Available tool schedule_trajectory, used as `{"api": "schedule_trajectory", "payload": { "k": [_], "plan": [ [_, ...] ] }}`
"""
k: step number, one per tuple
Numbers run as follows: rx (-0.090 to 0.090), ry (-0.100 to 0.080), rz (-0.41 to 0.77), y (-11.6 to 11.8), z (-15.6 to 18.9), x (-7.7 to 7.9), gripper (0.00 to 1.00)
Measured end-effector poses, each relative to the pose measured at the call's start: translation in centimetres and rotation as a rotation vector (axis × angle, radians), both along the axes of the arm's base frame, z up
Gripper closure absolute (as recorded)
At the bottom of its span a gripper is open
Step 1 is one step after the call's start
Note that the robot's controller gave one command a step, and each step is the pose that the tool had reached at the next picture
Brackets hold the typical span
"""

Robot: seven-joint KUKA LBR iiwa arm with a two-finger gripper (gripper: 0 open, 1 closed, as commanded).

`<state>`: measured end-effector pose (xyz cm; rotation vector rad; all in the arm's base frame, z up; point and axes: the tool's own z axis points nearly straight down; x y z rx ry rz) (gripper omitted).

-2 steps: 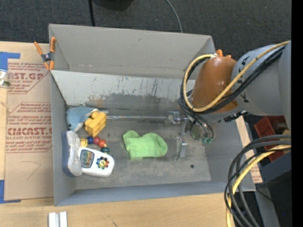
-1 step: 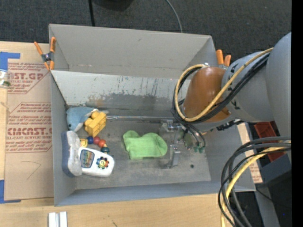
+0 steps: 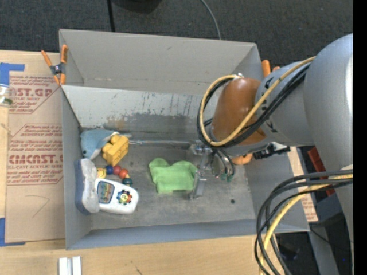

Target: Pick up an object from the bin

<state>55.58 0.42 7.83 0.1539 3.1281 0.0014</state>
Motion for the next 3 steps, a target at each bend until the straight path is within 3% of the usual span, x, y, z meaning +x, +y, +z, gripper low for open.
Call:
{"api": "schedule_trajectory", "payload": {
  "k": [1, 2, 3],
  "plan": [
    [0.0, 0.008, 0.076, 1.4, -0.6, -1.1, 0.0],
    [0.001, -0.002, -0.002, 7.4, -0.7, 0.0, 1.0],
    [0.001, -0.002, -0.002, 7.4, -0.7, 0.0, 1.0]
  ]
}}
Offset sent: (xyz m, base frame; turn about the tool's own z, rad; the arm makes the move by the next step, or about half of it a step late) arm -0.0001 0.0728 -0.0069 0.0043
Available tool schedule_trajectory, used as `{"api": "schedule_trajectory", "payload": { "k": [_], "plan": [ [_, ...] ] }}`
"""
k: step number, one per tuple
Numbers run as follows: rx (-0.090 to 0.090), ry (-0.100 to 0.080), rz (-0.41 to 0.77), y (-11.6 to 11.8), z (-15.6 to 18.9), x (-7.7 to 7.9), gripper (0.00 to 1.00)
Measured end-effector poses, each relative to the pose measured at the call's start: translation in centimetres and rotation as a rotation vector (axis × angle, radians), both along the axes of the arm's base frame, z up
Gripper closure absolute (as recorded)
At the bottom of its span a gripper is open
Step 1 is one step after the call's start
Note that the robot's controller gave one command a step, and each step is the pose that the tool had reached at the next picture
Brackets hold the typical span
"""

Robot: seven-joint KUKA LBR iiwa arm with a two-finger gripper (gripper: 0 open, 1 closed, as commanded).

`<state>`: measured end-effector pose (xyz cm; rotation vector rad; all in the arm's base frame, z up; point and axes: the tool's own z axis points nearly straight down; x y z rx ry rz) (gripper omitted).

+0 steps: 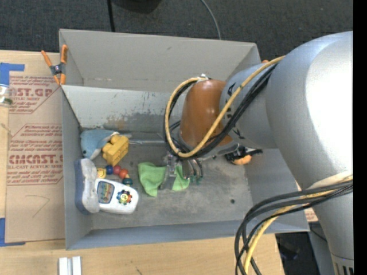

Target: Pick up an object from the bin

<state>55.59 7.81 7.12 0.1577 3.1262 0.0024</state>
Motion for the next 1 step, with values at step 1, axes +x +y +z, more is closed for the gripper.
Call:
{"api": "schedule_trajectory", "payload": {
  "k": [1],
  "plan": [
    [0.0, -0.002, 0.038, -0.4, 6.0, 1.8, 1.0]
  ]
}}
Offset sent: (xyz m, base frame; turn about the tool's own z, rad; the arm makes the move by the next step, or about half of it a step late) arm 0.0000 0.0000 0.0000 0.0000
